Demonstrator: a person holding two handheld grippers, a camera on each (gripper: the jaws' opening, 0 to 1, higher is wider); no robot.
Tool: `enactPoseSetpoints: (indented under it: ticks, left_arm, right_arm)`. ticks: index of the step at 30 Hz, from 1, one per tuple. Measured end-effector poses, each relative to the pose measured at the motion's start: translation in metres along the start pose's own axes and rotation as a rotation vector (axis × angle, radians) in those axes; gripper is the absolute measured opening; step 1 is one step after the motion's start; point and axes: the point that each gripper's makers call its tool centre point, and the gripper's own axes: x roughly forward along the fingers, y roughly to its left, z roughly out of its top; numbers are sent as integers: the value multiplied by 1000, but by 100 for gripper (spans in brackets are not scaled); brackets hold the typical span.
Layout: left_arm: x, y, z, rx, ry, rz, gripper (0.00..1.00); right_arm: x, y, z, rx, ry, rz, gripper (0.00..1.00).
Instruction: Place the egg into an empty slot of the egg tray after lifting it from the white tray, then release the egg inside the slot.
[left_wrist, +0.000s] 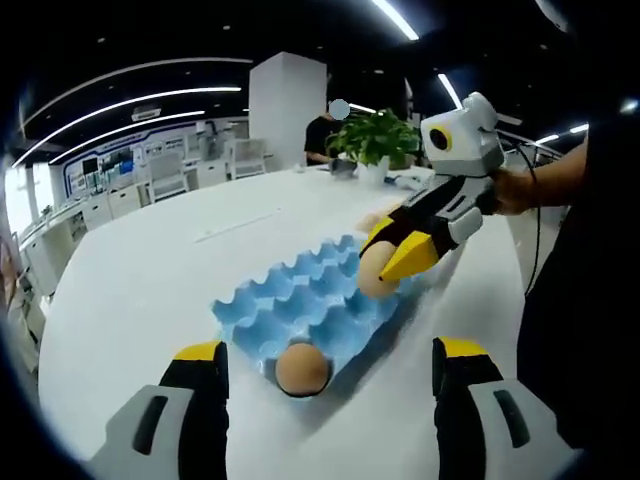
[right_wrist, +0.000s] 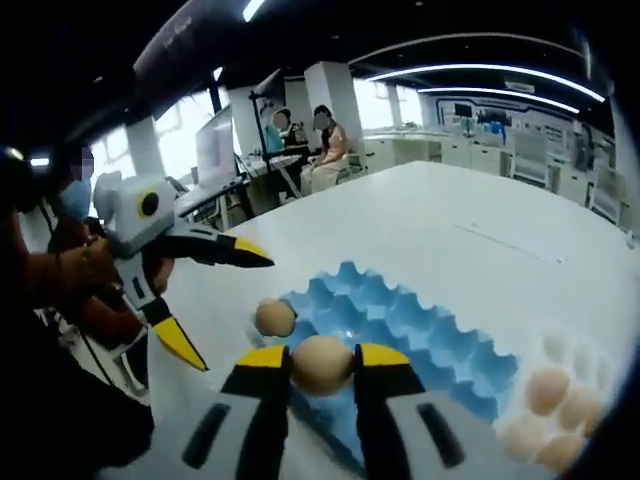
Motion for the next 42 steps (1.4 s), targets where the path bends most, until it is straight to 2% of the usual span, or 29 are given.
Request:
enactPoseSetpoints:
  ticks: [7, 12, 14, 16, 23, 29, 42]
  left_arm:
    - [1, -2, -2, -1, 2, -6, 83]
    - [1, -3, -2, -2, 1, -6, 83]
    - [1, -3, -3, -5, 2, -10, 83]
    - [2, -3, -3, -5, 1, -11, 83]
    - [3, -3, -3, 0, 4, -15, 83]
    - [4, -3, -1, 1, -2, -16, 83]
    - [4, -2, 2, 9, -2, -10, 83]
  right_arm:
    - [26, 15, 0, -38, 11, 48, 24]
    - [38, 18, -6, -58, 33, 68, 24]
    - [47, 20, -12, -106, 59, 78, 24]
    - [48, 19, -15, -133, 82, 73, 24]
    - [48, 18, -15, -185, 81, 82, 25]
    - [49, 21, -18, -279, 94, 86, 26]
    - [44, 20, -17, -289, 75, 90, 29]
